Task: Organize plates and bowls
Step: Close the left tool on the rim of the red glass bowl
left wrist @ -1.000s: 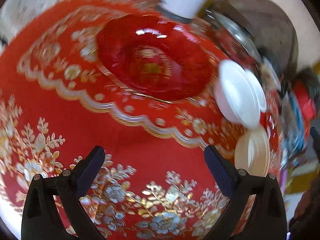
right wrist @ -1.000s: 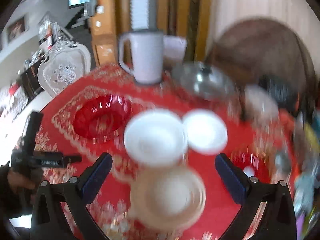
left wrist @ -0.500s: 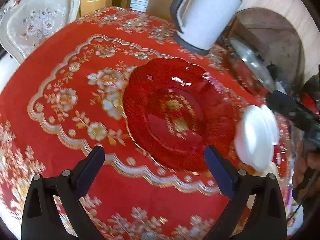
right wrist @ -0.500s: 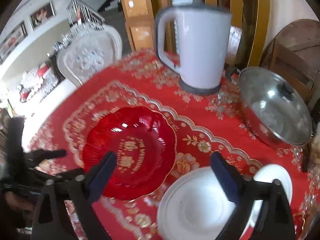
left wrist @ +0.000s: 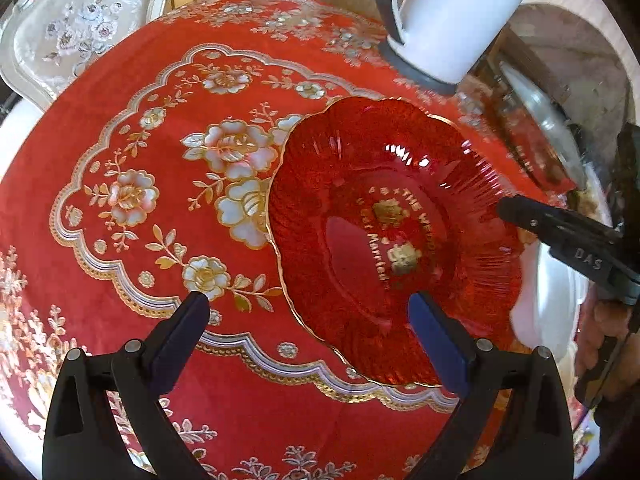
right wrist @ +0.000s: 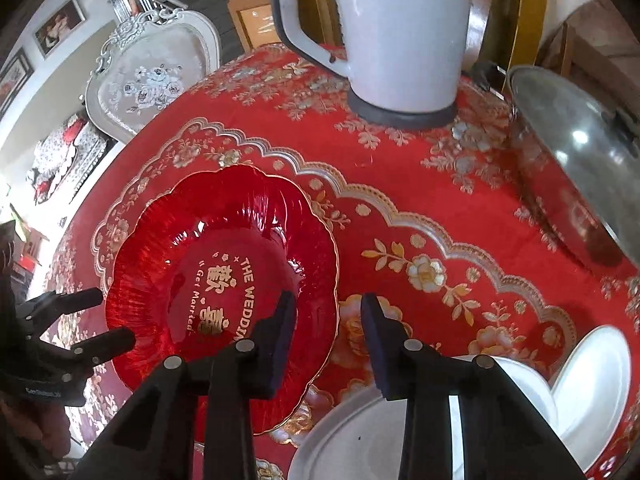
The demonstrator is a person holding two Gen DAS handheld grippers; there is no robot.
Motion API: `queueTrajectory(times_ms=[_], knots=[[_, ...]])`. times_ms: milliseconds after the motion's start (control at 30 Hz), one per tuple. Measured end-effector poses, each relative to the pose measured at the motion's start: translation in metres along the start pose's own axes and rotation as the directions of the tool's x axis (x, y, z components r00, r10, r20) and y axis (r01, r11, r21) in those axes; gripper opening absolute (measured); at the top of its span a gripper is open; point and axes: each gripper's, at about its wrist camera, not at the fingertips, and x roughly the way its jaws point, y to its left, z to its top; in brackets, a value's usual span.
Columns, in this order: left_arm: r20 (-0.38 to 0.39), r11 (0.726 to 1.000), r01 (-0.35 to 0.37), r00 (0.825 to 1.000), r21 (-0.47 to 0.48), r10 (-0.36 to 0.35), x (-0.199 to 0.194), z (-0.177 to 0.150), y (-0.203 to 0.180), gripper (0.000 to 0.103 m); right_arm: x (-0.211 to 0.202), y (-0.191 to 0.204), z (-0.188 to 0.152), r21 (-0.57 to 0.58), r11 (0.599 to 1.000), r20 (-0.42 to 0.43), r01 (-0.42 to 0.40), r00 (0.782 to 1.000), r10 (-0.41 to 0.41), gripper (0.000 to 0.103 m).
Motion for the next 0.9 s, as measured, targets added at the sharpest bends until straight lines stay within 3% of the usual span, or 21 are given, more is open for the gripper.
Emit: queueTrajectory(times_ms=[233,600,900], knots=[[-0.071,0.987,-0.162,0.984,0.017,0.163,0.017,0.001,-0.003,0.100,0.006,-0.003,-0.002,0.020,1.000,-0.017,-0.024,1.000,0.024,0.024],[-0.067,0.995,-0.096,0.993,0.012,0.096,0.016,0.003,-0.001,0.100,0.009,-0.003,-0.003,0.028,0.999,-0.022,-0.023,0.999,0.023,0.024],[-0.083,0.993,-0.122,0.989,0.008,0.122,0.023,0.004,-0.001,0.100,0.013,-0.004,-0.002,0.025,0.999,-0.025,-0.021,0.999,0.022,0.024]])
